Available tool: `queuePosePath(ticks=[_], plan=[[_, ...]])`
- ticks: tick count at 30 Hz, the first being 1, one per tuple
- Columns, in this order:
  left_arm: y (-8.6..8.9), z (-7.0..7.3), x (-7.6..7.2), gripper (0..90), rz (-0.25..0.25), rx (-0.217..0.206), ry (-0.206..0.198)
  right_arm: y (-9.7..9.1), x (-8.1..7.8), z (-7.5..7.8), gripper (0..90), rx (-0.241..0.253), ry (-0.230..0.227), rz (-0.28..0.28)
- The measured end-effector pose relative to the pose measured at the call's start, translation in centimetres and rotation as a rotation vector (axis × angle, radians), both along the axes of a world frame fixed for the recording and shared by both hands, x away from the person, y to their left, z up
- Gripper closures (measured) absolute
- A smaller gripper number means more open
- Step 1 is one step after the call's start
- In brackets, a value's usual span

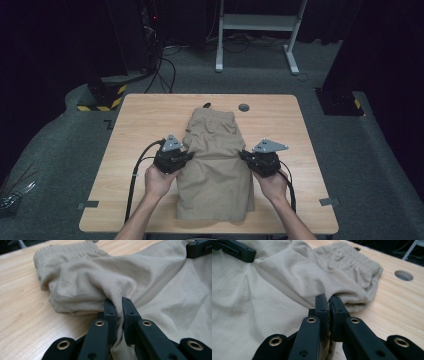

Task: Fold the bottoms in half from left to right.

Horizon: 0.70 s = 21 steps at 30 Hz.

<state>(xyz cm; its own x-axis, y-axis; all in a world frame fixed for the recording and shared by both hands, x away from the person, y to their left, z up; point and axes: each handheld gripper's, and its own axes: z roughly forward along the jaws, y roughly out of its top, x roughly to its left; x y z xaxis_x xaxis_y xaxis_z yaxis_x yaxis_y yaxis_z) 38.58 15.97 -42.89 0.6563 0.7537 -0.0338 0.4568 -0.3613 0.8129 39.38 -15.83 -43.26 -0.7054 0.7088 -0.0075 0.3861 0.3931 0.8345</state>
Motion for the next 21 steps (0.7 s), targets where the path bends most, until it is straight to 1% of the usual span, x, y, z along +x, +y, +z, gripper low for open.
queuePosePath(ticks=[8,13,14,17,21], plan=[[0.1,1.7,-0.7,84.4,-0.001,-0.011,-0.049,-0.1,-0.8,1.7,86.4,0.016,-0.061,0.008],[0.2,2.4,-1.1,84.4,-0.003,-0.015,-0.072,-0.1,-1.2,2.6,86.4,0.021,-0.089,0.013],[0.1,2.6,-1.2,84.4,-0.007,-0.010,-0.077,-0.1,-1.3,2.8,86.4,0.023,-0.094,0.013],[0.0,2.8,-1.3,84.4,-0.011,0.005,-0.083,-0.2,-1.5,3.1,86.4,0.026,-0.101,0.015],[0.0,2.9,-1.3,84.4,-0.015,-0.009,-0.076,-0.3,-1.6,3.3,86.5,0.026,-0.102,0.020]])
